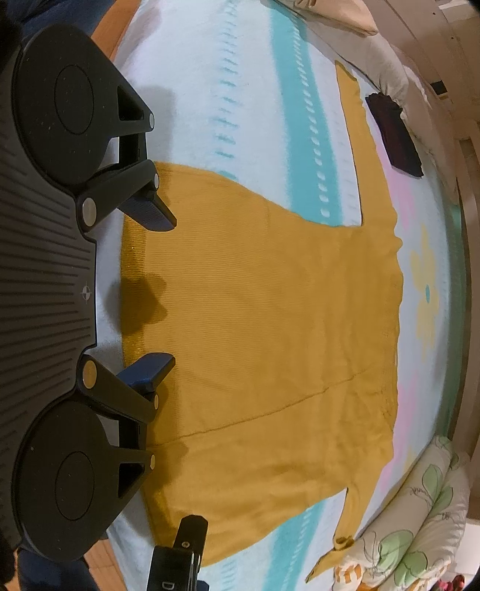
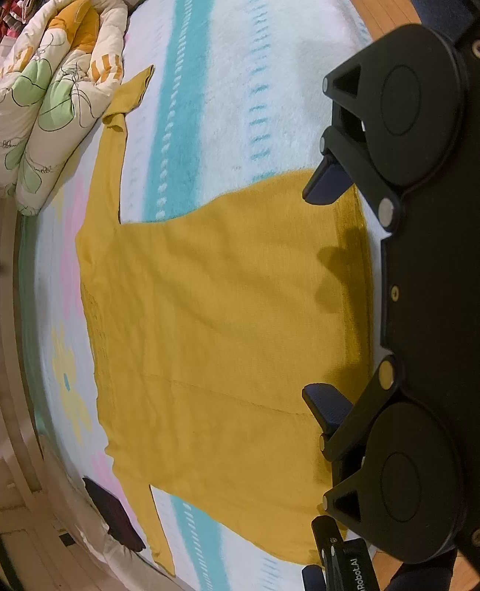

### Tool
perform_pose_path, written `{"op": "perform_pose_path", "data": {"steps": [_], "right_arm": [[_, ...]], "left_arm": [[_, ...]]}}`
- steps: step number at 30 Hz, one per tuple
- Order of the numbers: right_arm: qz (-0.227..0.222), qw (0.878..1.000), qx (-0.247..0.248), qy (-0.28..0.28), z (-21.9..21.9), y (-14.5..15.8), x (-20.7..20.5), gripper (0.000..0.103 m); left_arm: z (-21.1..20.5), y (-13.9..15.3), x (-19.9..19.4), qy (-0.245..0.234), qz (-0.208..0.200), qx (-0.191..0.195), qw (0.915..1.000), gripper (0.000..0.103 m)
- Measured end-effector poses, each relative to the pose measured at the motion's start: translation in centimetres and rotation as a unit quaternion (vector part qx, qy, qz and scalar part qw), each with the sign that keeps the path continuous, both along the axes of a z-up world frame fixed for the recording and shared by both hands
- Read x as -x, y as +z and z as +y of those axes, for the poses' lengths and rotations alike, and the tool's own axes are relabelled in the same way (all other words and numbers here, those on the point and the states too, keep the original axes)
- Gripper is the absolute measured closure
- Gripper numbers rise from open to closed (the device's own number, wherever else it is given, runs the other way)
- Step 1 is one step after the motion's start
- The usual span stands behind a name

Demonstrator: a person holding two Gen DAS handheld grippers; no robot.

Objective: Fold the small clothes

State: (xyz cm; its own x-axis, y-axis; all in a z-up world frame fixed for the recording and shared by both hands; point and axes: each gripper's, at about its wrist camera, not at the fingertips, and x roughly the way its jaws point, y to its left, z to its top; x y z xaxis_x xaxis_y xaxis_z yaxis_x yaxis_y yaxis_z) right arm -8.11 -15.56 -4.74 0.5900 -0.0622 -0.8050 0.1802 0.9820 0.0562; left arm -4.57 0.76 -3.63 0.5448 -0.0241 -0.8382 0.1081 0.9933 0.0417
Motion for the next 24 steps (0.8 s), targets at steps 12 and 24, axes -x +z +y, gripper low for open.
{"op": "perform_pose_path", "data": {"steps": [12,24], "right_arm": [[0.029,0.999,-0.033,-0.023,-0.5,0.2,-0.7,0.015],[0.012,0.995,-0.096,-0.037,-5.9,3.5,-4.3,0.026]], "left_arm": [[0.3,0.4,-0.2,0.013,-0.005,0.01,0.9999,0.042],[-0.9,5.6,-7.1,0.01,-0.04,0.016,0.999,0.053]]}}
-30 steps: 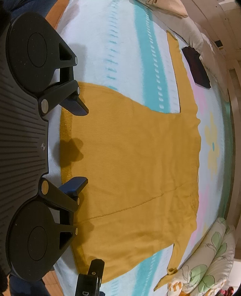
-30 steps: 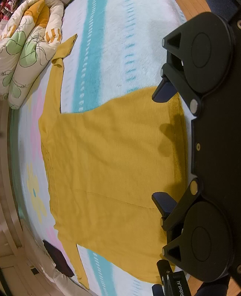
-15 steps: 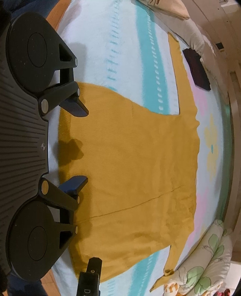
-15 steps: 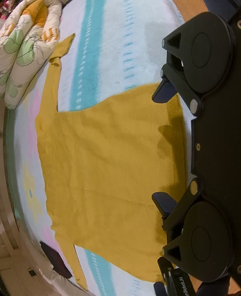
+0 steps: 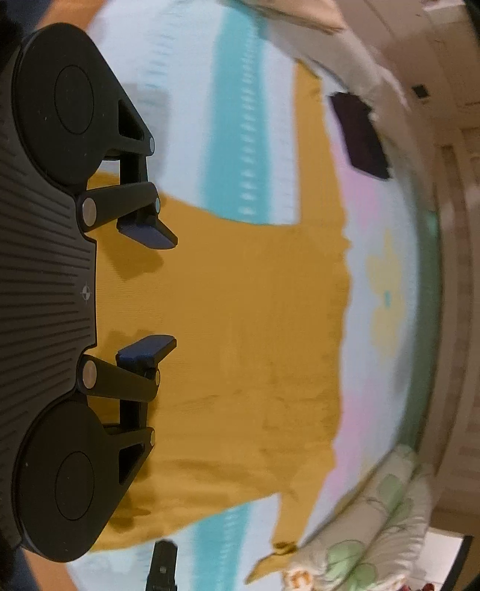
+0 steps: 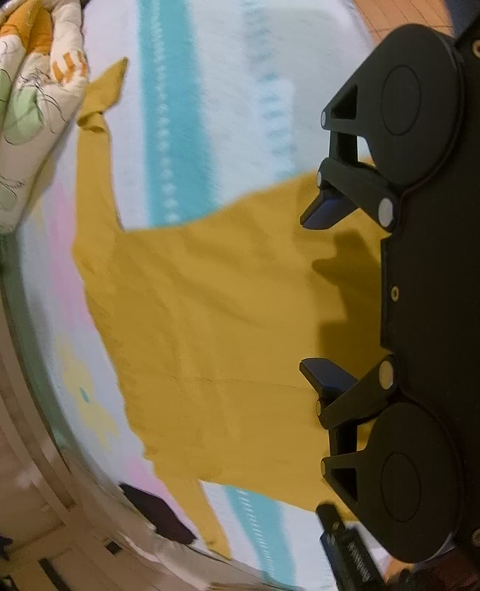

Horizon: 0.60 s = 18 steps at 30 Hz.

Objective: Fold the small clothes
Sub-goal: 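Grasp the sweater cuff with the right gripper and lift it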

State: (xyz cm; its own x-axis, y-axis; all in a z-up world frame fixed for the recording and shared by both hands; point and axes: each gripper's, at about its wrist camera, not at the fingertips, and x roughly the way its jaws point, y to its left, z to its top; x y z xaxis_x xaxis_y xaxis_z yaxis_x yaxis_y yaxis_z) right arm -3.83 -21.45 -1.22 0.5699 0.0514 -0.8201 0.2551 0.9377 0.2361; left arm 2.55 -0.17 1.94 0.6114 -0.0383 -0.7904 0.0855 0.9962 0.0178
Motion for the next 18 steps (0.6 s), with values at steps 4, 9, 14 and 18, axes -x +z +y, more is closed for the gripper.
{"op": "perform_pose_path", "data": {"steps": [4,9,14,18], "right_arm": [[-0.013,1.0,0.003,-0.027,-4.6,1.6,-2.8,0.032],[-0.027,0.995,-0.01,-0.091,-11.8,2.3,-6.0,0.033],[-0.033,0.985,0.0,-0.169,-18.5,1.1,-8.6,0.033],[-0.031,0.97,-0.014,-0.239,-24.1,-1.0,-9.8,0.041]], "left_arm": [[-1.3,1.9,-3.5,-0.019,-0.024,-0.012,0.9995,0.053],[-2.9,2.8,-7.9,-0.033,-0.038,-0.014,0.9986,0.053],[-4.6,2.3,-11.8,-0.034,-0.044,-0.033,0.9979,0.053],[-5.5,1.0,-14.0,-0.031,-0.036,-0.037,0.9982,0.053]]}}
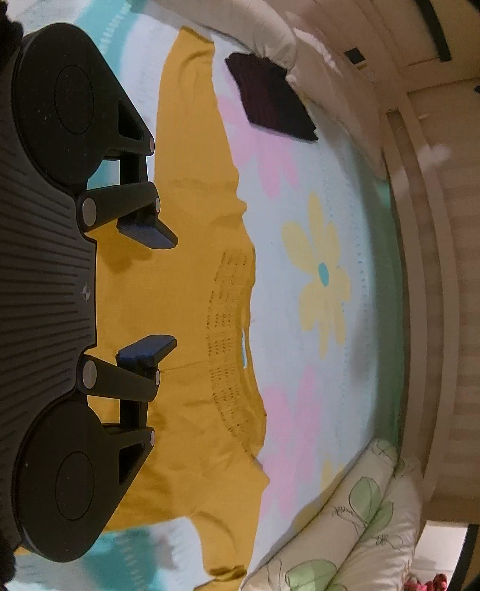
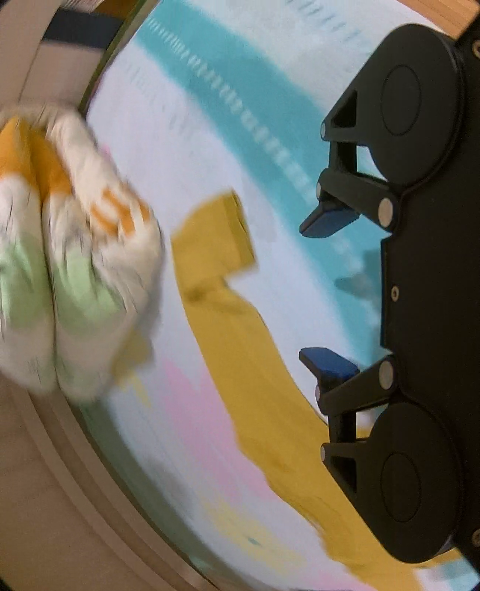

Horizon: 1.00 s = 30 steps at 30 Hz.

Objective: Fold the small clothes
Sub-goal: 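Grasp the sweater cuff with the right gripper and lift it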

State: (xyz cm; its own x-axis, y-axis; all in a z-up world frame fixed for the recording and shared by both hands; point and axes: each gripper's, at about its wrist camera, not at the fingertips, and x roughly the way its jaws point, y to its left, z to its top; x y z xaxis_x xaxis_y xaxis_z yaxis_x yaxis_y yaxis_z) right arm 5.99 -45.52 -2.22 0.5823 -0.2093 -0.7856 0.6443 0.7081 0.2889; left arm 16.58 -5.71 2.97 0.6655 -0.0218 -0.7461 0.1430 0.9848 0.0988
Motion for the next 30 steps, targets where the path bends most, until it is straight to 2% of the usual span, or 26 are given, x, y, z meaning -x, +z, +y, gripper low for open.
{"op": "perform_pose_path", "data": {"steps": [4,7,10,13,17,19,20,21,23,25,27,30], "right_arm": [[-0.014,0.996,-0.056,-0.071,-4.0,-2.8,-0.7,0.042],[-0.031,0.99,-0.091,-0.106,-6.0,-4.8,-1.3,0.042],[-0.051,0.982,-0.124,-0.134,-7.1,-6.6,-1.8,0.042],[-0.056,0.976,-0.142,-0.155,-7.8,-8.1,-2.7,0.042],[-0.081,0.972,-0.132,-0.177,-8.8,-8.8,-3.5,0.041],[-0.086,0.974,-0.123,-0.167,-9.2,-8.7,-4.1,0.048],[-0.085,0.977,-0.125,-0.151,-9.5,-8.8,-4.6,0.078],[-0.084,0.978,-0.132,-0.138,-9.7,-9.1,-4.9,0.092],[-0.083,0.98,-0.121,-0.131,-9.8,-8.8,-5.3,0.093],[-0.076,0.988,-0.086,-0.108,-9.7,-7.3,-5.8,0.093],[-0.066,0.993,-0.05,-0.087,-10.0,-5.1,-6.4,0.093],[-0.08,0.994,-0.018,-0.078,-10.9,-0.8,-6.4,0.093]], "left_arm": [[-0.3,-1.9,-1.3,0.004,0.019,0.005,0.9998,0.053],[-0.9,-3.3,-2.1,-0.007,0.041,-0.007,0.9991,0.053],[-1.1,-3.8,-2.4,-0.014,0.041,-0.019,0.9989,0.053],[-1.2,-4.3,-2.7,-0.021,0.039,-0.034,0.9985,0.053],[-1.1,-4.7,-3.3,-0.02,0.035,-0.047,0.9981,0.053],[-1.2,-4.9,-3.6,-0.02,0.034,-0.053,0.9978,0.053],[-1.2,-5.0,-3.7,-0.021,0.033,-0.056,0.9976,0.053],[-1.3,-5.0,-3.8,-0.021,0.033,-0.058,0.9975,0.053],[-1.3,-4.9,-3.9,-0.021,0.031,-0.056,0.9977,0.053],[-1.2,-4.7,-4.1,-0.02,0.031,-0.051,0.998,0.053],[-1.1,-4.5,-4.2,-0.018,0.029,-0.047,0.9983,0.053],[-0.7,-3.9,-4.4,-0.011,0.025,-0.039,0.9988,0.053]]}}
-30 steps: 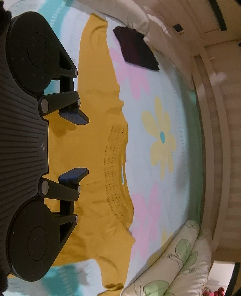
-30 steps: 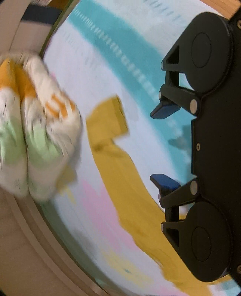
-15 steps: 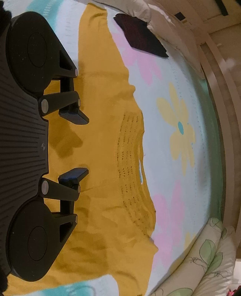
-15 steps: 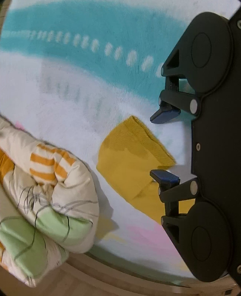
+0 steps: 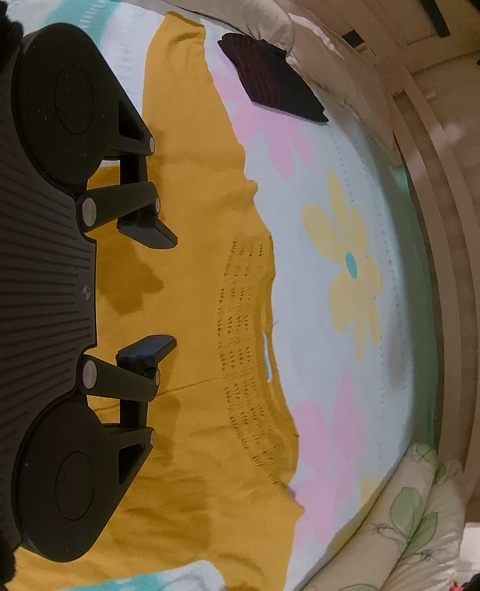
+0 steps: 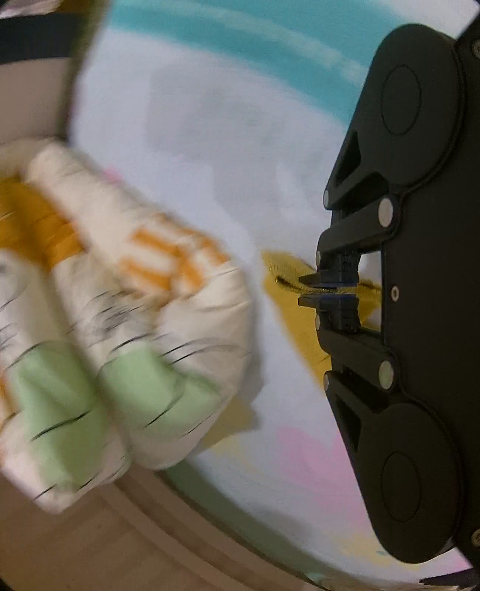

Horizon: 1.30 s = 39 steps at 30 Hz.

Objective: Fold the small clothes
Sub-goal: 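Grasp the sweater cuff with the right gripper and lift it, then carry the sleeve across the sweater body and release it with the right gripper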

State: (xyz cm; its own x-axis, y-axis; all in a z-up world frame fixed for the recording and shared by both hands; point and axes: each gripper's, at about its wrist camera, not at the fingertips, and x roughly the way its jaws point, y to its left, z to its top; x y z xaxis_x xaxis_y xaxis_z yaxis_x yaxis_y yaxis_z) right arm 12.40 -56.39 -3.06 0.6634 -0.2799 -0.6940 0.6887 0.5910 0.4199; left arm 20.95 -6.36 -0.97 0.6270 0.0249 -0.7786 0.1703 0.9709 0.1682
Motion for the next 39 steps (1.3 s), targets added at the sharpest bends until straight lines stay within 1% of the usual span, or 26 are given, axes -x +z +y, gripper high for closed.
{"op": "perform_pose_path", "data": {"steps": [3,6,8,10,13,17,19,21,23,28,31,33,37,38,39], "right_arm": [[-0.016,0.999,0.033,0.005,-0.7,5.1,0.0,0.093],[-0.035,0.997,0.064,0.023,-0.1,10.3,-0.6,0.093],[-0.055,0.994,0.078,0.05,1.4,13.6,-1.1,0.093],[-0.07,0.99,0.085,0.086,3.3,16.1,-1.8,0.093],[-0.088,0.982,0.08,0.149,7.6,18.6,-3.6,0.093],[-0.109,0.966,0.051,0.229,14.3,20.2,-6.0,0.093],[-0.116,0.956,0.032,0.267,18.0,20.2,-7.4,0.093],[-0.12,0.945,0.005,0.303,22.0,19.6,-8.7,0.093],[-0.121,0.934,-0.019,0.335,25.3,18.6,-9.9,0.093],[-0.111,0.906,-0.055,0.404,34.2,15.1,-12.6,0.093],[-0.102,0.895,-0.075,0.428,38.5,12.2,-13.8,0.093],[-0.094,0.888,-0.092,0.441,40.5,10.0,-14.9,0.093],[-0.068,0.88,-0.086,0.463,44.7,6.4,-15.4,0.092],[-0.063,0.878,-0.091,0.466,45.2,5.5,-15.6,0.09],[-0.062,0.876,-0.096,0.469,45.5,4.7,-16.1,0.085]], "left_arm": [[0.5,0.7,-0.2,0.007,-0.004,0.01,0.9999,0.053],[1.0,1.4,-0.3,0.014,-0.006,0.018,0.9997,0.053],[1.5,1.8,-0.4,0.017,-0.007,0.022,0.9996,0.053],[2.0,2.1,-0.4,0.018,-0.007,0.025,0.9995,0.053],[3.1,2.6,-0.3,0.025,-0.01,0.029,0.9992,0.053],[4.9,3.2,-0.4,0.04,-0.012,0.033,0.9986,0.053],[6.0,3.4,-0.6,0.048,-0.012,0.036,0.9981,0.053],[7.1,3.6,-0.8,0.058,-0.012,0.039,0.9975,0.053],[8.3,3.7,-1.1,0.072,-0.012,0.042,0.9965,0.053],[10.8,3.7,-1.7,0.103,-0.014,0.046,0.9936,0.053],[11.9,3.6,-2.1,0.116,-0.014,0.046,0.9921,0.053],[12.5,3.3,-2.4,0.125,-0.014,0.042,0.9912,0.053],[13.6,2.6,-3.0,0.137,-0.007,0.038,0.9898,0.053],[13.8,2.3,-3.2,0.139,-0.002,0.039,0.9895,0.053],[14.1,2.0,-3.4,0.14,0.002,0.041,0.9892,0.053]]}}
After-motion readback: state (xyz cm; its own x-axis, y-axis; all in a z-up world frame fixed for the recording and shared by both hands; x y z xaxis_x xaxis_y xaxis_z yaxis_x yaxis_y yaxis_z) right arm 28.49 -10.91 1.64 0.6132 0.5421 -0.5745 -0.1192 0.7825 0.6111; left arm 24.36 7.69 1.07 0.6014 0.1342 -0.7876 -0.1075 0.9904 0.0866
